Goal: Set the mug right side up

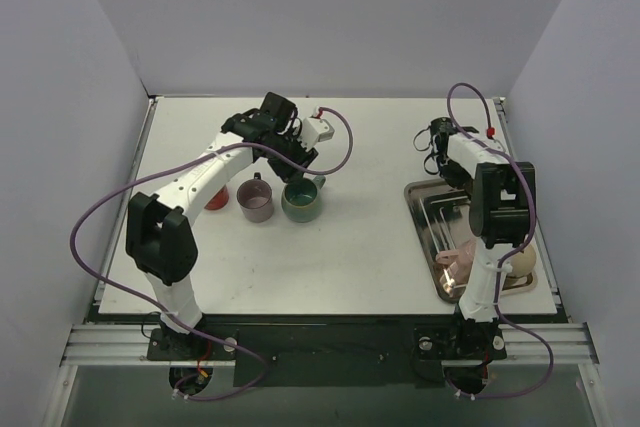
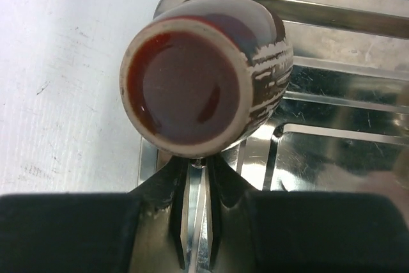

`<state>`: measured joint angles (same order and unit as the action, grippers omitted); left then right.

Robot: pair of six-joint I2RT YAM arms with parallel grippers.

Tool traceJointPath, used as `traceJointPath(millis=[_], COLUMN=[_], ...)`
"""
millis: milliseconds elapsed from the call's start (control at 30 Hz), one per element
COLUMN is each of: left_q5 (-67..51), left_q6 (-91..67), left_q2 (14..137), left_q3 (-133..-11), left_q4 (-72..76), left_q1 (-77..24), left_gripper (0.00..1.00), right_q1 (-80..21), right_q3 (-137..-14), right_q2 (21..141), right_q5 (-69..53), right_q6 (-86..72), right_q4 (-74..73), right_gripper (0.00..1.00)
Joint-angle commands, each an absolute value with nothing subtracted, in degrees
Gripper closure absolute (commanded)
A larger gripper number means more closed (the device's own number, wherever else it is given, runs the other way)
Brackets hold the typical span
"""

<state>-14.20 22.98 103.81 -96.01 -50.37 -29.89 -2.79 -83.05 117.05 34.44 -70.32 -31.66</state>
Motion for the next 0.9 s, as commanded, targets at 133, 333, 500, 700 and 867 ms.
traceJointPath(millis=[133,333,500,700,867], left_q5=[-16.44,-18.62,-26.87,-33.83,-39.89], left_q6=[23.38,23.29,24.08,24.87,26.46], left_q2=[100.46,100.55,99.14,97.03,95.10], left_q3=[-96.15,-96.24,-95.98,-94.49,-89.67], left_q4=[-49.13,-50.00,-51.77,-52.56,-49.41], left_q1=[-29.79,-29.79,-29.79,-29.79,-29.97], left_gripper=[0.52,0.52,0.49,0.47,0.42], right_q1=[-1.93,-2.90,-5.18,-5.54,-7.46], right_q3=[-80.69,-76.04,-68.48,-60.66,-57.40], right_q2=[115.76,109.17,99.34,92.21,86.41], right_q5=[35.42,32.61,30.85,23.91,17.94], right_q6=[-68.91,-64.79,-59.33,-58.18,-58.27], right_q4=[-32.62,-26.90,-19.00,-12.14,-8.97], right_gripper=[1.00,1.00,1.00,1.00,1.00])
